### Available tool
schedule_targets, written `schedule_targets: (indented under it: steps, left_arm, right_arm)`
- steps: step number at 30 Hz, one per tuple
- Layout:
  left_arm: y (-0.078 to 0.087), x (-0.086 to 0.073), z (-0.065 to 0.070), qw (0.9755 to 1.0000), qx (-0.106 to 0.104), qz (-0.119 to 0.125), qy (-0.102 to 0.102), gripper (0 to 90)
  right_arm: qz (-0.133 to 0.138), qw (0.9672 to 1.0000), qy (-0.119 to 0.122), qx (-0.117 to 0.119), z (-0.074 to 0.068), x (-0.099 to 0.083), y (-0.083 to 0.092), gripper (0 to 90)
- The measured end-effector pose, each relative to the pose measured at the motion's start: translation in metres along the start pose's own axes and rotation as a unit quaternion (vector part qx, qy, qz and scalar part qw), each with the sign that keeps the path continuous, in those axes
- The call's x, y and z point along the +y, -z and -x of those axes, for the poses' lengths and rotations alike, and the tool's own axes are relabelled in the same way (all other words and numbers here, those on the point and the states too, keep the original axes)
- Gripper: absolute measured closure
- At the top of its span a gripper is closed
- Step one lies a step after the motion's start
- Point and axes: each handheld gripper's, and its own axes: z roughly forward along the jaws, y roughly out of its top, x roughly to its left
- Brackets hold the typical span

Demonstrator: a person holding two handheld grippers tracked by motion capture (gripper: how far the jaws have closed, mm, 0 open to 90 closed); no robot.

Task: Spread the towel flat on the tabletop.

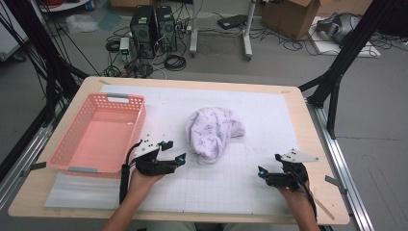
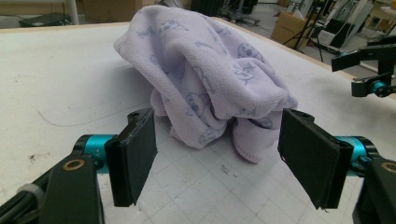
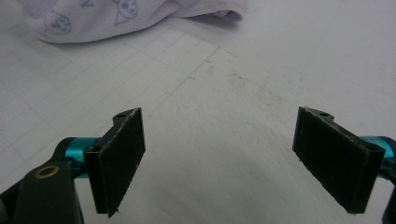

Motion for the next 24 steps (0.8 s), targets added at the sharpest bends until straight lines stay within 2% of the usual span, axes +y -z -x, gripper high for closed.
schedule_targets:
  steps: [4, 5, 6, 9, 11, 13, 16, 20, 22, 24]
  left_arm:
    - [-0.002, -0.001, 0.0, 1.0, -0.002, -0.001, 0.003, 27.7]
    - [-0.002, -0.001, -0.001, 1.0, -0.004, -0.003, 0.003, 27.7]
    - [-0.003, -0.001, -0.001, 1.0, -0.005, -0.004, 0.004, 27.7]
    - [-0.004, -0.002, -0.001, 0.9999, -0.007, -0.006, 0.005, 27.8]
    - [-0.004, -0.003, -0.001, 0.9999, -0.007, -0.009, 0.006, 28.1]
    - [-0.005, -0.003, -0.002, 0.9999, -0.007, -0.011, 0.004, 28.5]
    - [-0.005, -0.003, -0.002, 0.9999, -0.007, -0.014, 0.007, 28.8]
    - [-0.005, -0.003, -0.002, 0.9998, -0.007, -0.014, 0.009, 29.0]
    - [-0.005, -0.003, -0.002, 0.9998, -0.007, -0.016, 0.008, 29.0]
    - [-0.005, -0.003, -0.003, 0.9998, -0.007, -0.019, 0.005, 29.1]
  right_arm:
    - [-0.002, 0.9998, -0.012, 0.017, 0.004, 0.014, -0.018, 16.4]
    - [-0.005, 0.9995, -0.021, 0.023, 0.006, 0.018, -0.023, 19.7]
    - [-0.003, 0.9993, -0.02, 0.03, 0.008, 0.021, -0.027, 23.6]
    - [-0.001, 0.9992, -0.023, 0.033, 0.014, 0.033, -0.042, 25.6]
    - [-0.006, 0.999, -0.025, 0.038, 0.016, 0.042, -0.053, 30.5]
    - [-0.013, 0.9992, -0.017, 0.035, 0.018, 0.051, -0.063, 33.5]
    - [-0.017, 0.9992, -0.017, 0.032, 0.02, 0.062, -0.08, 43.2]
    - [-0.013, 0.9985, -0.049, 0.021, 0.027, 0.074, -0.1, 49.8]
    - [-0.01, 0.9971, -0.068, 0.033, 0.03, 0.076, -0.109, 58.6]
    - [-0.011, 0.9963, -0.075, 0.042, 0.03, 0.077, -0.113, 76.9]
